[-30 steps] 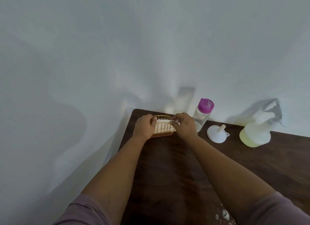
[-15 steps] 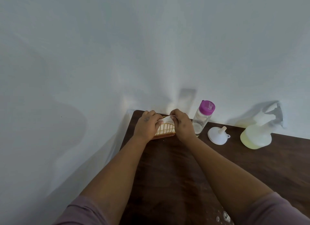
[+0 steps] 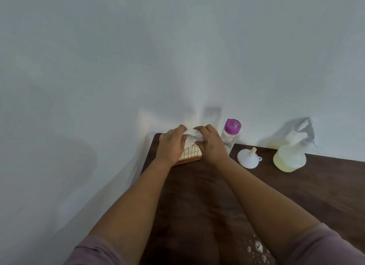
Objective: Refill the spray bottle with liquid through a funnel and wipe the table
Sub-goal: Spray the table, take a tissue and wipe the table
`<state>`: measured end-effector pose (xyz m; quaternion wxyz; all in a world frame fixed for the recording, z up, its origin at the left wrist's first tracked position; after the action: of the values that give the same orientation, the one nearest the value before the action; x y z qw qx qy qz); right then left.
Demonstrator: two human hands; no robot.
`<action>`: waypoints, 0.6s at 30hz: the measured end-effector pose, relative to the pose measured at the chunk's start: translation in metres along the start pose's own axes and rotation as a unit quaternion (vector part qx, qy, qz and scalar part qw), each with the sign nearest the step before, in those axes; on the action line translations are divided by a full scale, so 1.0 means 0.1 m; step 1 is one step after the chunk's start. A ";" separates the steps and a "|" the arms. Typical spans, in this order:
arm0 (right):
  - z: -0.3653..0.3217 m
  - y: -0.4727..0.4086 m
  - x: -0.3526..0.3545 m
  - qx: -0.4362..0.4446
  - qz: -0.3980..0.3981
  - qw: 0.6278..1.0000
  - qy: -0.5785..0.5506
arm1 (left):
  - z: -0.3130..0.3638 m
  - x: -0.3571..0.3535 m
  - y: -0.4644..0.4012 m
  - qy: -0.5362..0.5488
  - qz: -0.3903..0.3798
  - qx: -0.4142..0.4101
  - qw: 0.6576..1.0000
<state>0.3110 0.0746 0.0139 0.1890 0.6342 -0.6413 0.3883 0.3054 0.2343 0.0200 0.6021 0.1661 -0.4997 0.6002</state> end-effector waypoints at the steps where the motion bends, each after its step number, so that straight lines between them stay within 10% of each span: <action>1: -0.02 0.04 0.06 0.007 0.012 1.000 0.004 | 0.04 0.03 0.04 0.011 0.006 -0.012 1.000; 18: 0.46 2.63 1.45 -0.103 -0.203 0.968 0.101 | 2.19 -0.49 1.81 0.129 -0.209 -0.072 0.967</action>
<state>0.0517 -0.0841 0.0233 0.3923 0.6858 -0.5132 0.3353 0.0670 0.0726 0.0065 0.7839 0.1436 -0.4138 0.4401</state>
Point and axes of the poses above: each hand's wrist, its own y-axis away from the middle knuckle, its own x-axis out of the back of the hand, z = x × y, the point moved 1 cm from there along -y, towards the middle knuckle, and after that the axes turned 6 degrees about -x, right-handed, at the moved point
